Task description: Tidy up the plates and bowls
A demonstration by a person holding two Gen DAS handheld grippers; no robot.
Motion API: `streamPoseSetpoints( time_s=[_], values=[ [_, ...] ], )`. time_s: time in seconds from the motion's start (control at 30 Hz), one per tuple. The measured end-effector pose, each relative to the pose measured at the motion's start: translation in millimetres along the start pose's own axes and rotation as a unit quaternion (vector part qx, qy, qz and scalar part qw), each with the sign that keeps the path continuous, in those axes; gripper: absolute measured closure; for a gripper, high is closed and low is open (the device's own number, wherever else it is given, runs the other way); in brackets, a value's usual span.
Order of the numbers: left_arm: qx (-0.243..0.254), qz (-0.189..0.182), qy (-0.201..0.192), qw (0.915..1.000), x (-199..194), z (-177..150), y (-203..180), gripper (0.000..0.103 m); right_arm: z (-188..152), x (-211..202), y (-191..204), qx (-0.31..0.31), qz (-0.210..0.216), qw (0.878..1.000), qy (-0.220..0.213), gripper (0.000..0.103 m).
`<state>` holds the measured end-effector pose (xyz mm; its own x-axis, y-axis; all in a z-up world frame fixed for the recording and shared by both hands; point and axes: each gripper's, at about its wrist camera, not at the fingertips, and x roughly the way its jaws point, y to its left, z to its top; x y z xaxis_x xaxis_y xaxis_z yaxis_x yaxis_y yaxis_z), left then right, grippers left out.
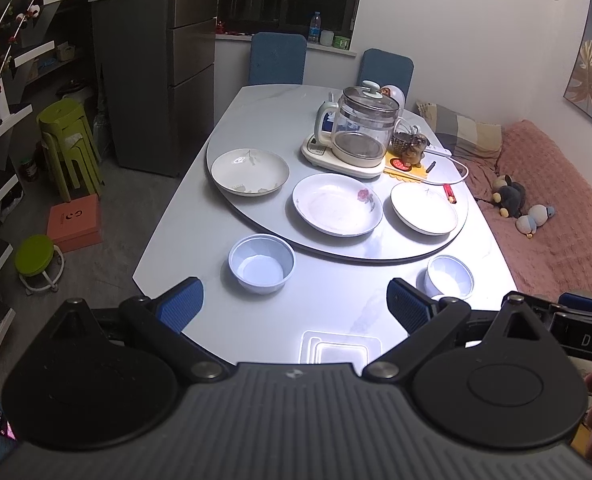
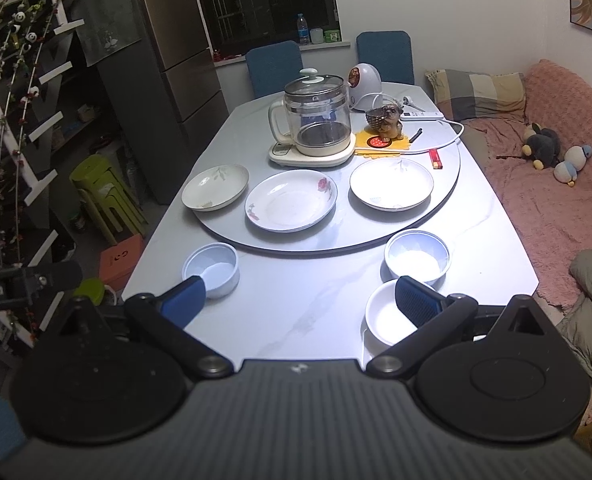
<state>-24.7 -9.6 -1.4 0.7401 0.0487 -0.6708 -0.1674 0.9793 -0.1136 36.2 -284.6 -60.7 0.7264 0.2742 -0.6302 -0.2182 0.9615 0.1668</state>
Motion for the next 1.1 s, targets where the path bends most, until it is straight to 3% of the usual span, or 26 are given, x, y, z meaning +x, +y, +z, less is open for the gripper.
streamPoseSetpoints(
  time_s=[0.73, 1.1],
  values=[
    [-0.043, 0.021, 0.005, 0.9988, 12, -8, -30, 0.003, 10, 8, -38, -0.028, 0.039, 0.999, 0.011, 0.001],
    [-0.088, 0.046, 0.023, 0.9948, 25, -10, -11, 0.003, 16, 26, -34, -0.041, 0.069, 0.996, 0.026, 0.001]
  ],
)
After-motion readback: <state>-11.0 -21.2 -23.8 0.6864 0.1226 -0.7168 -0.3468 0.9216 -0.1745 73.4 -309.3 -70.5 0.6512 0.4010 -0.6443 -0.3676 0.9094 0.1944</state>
